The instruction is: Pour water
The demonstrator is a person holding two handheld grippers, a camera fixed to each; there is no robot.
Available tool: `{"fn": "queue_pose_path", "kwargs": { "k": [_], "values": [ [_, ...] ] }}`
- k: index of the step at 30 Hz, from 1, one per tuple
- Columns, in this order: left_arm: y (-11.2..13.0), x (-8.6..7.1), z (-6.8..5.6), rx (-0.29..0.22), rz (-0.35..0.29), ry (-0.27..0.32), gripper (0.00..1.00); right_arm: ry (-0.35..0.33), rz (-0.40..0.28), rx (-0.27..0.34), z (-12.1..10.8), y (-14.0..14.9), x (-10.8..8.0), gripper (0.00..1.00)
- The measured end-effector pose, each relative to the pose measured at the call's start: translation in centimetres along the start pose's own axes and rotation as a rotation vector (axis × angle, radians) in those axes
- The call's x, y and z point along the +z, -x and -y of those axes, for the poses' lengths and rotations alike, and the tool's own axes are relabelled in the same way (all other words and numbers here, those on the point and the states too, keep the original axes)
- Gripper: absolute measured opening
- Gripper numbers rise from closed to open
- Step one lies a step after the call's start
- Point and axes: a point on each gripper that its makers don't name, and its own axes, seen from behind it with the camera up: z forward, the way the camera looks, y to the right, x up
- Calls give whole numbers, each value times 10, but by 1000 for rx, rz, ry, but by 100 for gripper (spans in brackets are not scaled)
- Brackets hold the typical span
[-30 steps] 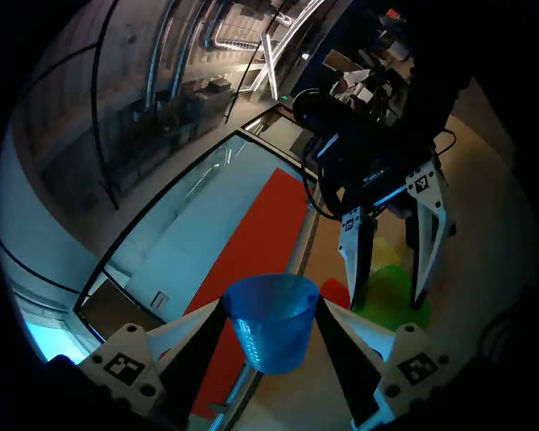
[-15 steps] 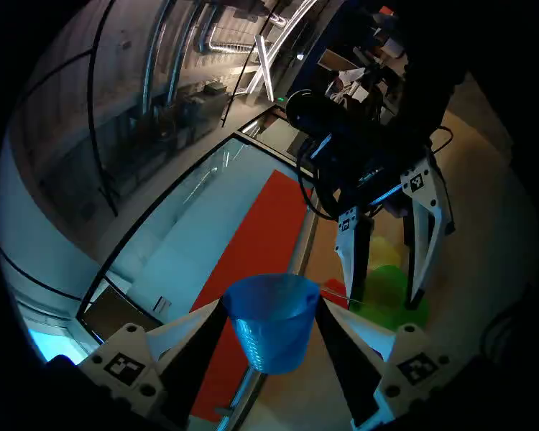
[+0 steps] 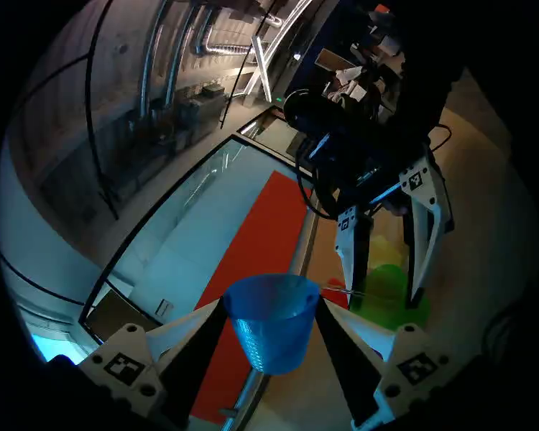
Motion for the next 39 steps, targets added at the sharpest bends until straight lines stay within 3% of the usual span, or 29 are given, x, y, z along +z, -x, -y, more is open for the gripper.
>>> {"fn": "queue_pose_path", "kwargs": {
  "k": [39],
  "values": [
    [0, 2, -1, 58, -6, -15, 85, 2, 4, -12, 0, -1, -2, 95]
  ]
}}
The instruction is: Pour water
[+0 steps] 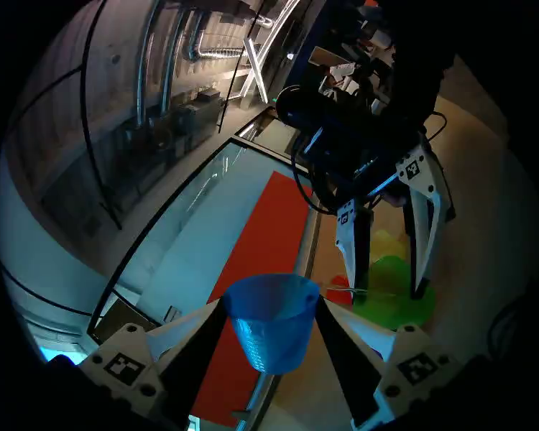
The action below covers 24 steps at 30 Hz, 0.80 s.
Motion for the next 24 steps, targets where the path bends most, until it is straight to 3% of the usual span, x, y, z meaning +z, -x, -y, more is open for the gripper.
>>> {"fn": "queue_pose_path", "kwargs": {
  "k": [24],
  "values": [
    [-3, 3, -1, 41, -2, 2, 85, 2, 2, -7, -1, 1, -2, 95]
  ]
}}
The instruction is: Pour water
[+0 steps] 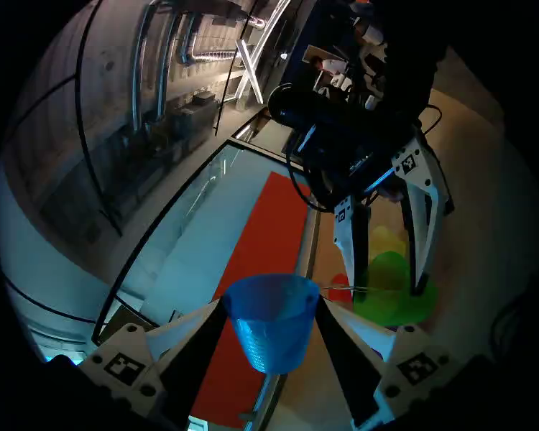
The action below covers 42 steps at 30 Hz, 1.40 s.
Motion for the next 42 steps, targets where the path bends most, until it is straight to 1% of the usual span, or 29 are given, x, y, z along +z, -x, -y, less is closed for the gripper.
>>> {"fn": "queue_pose_path", "kwargs": {
  "k": [11, 19, 26, 42],
  "values": [
    [-2, 1, -1, 26, 0, 3, 85, -2, 1, -4, 1, 0, 0, 95],
    [-2, 1, -2, 33, 1, 3, 85, -1, 1, -6, 1, 0, 0, 95],
    [-2, 0, -5, 52, 1, 8, 85, 0, 1, -9, 1, 0, 0, 95],
    [-4, 1, -4, 80, -1, 5, 85, 3, 0, -11, 1, 1, -1, 95]
  ]
}}
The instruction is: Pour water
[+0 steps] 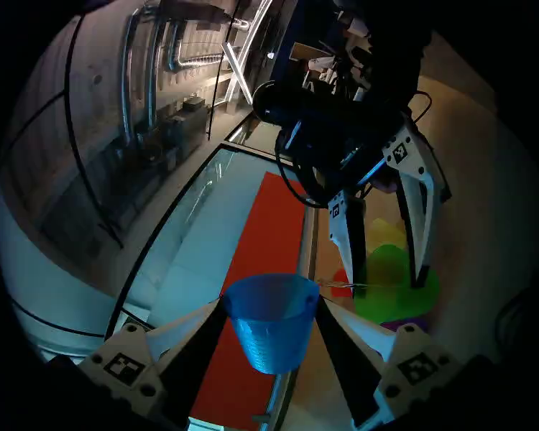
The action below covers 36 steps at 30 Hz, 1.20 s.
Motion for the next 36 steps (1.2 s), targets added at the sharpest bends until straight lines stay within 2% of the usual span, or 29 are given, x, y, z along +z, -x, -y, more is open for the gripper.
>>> {"fn": "queue_pose_path", "kwargs": {
  "k": [20, 27, 36],
  "values": [
    [-2, -2, 0, 29, -1, -4, 85, 0, -1, -10, 1, 0, 0, 95],
    [-3, -2, 5, 43, -2, -19, 85, 0, -3, -11, 1, 0, 0, 95],
    [-4, -2, 2, 64, -4, -12, 85, 1, -2, -11, 1, 0, 0, 95]
  ]
}}
